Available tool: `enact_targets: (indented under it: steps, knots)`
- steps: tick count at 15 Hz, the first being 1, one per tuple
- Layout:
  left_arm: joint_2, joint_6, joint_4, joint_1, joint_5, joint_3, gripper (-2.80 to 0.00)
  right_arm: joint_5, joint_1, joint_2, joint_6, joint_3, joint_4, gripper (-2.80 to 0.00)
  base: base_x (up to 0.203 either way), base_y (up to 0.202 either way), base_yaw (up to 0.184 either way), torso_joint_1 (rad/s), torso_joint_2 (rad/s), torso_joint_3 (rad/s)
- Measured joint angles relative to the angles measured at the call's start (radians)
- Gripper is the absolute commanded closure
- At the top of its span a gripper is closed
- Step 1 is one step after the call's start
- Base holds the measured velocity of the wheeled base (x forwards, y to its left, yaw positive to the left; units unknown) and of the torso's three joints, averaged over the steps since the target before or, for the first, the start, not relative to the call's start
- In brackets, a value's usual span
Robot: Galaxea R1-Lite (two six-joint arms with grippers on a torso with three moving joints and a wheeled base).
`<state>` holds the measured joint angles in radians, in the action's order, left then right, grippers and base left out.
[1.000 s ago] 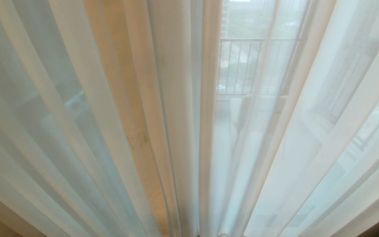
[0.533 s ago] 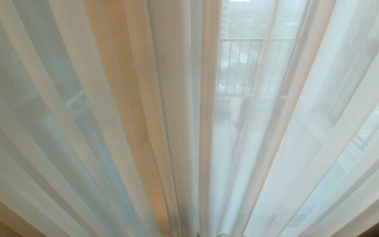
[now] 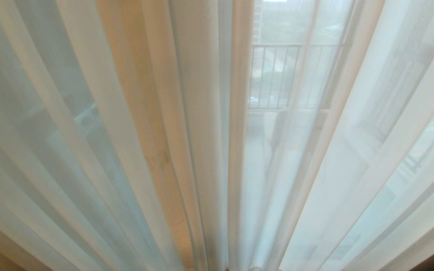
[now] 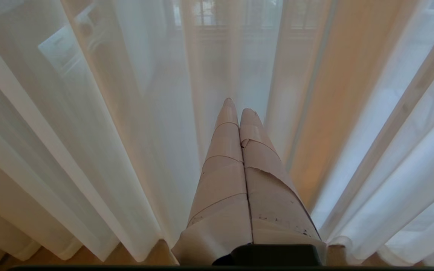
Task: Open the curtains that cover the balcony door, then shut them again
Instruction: Pull the inner curtains open on both sides
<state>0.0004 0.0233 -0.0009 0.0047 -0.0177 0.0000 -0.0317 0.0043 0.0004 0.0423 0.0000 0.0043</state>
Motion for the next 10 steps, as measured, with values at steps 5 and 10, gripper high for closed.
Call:
enact_targets:
  steps: [5, 10]
  knots:
    - [0.0, 0.025, 0.074, 0.0, 0.044, -0.122, 0.0, 0.0, 0.0, 0.0, 0.0, 0.0, 0.0, 0.0, 0.0, 0.0, 0.0, 0.0, 0.0, 0.0]
    - [0.0, 0.026, 0.255, 0.001, 0.113, -0.287, 0.0, 0.0, 0.0, 0.0, 0.0, 0.0, 0.0, 0.0, 0.0, 0.0, 0.0, 0.0, 0.0, 0.0]
